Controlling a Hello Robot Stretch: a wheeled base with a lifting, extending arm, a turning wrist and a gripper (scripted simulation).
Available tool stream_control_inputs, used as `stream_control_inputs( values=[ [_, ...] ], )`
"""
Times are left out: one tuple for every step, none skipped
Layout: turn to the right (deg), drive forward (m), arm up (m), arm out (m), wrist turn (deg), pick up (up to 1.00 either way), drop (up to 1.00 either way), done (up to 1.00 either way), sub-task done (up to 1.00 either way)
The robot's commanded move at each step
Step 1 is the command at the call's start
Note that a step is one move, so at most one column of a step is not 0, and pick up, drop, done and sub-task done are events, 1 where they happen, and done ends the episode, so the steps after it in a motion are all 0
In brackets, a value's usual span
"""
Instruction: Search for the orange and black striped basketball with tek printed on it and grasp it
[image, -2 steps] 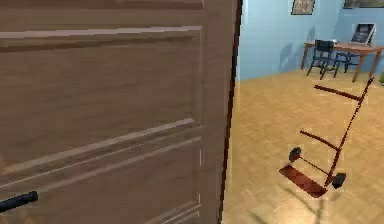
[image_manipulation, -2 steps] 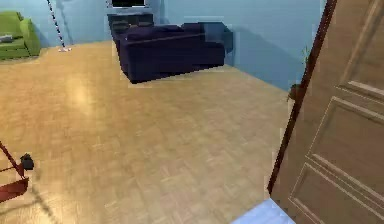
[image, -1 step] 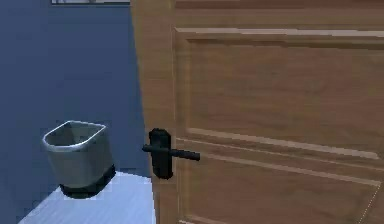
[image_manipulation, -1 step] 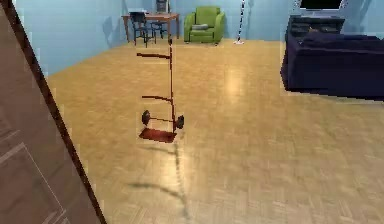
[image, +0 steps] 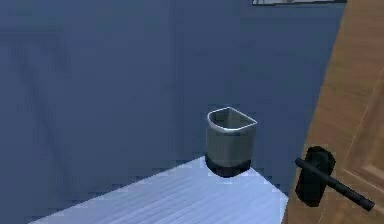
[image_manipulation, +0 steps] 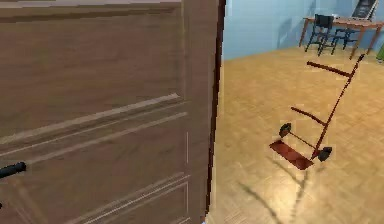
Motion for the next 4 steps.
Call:
stream_control_inputs(
  values=[
    [-45.0,0.0,0.0,0.0,0.0,0.0,0.0,0.0,0.0],
    [-27.0,0.0,0.0,0.0,0.0,0.0,0.0,0.0,0.0],
    [0.0,1.0,0.0,0.0,0.0,0.0,0.0,0.0,0.0],
    [-3.0,0.0,0.0,0.0,0.0,0.0,0.0,0.0,0.0]
  ],
)
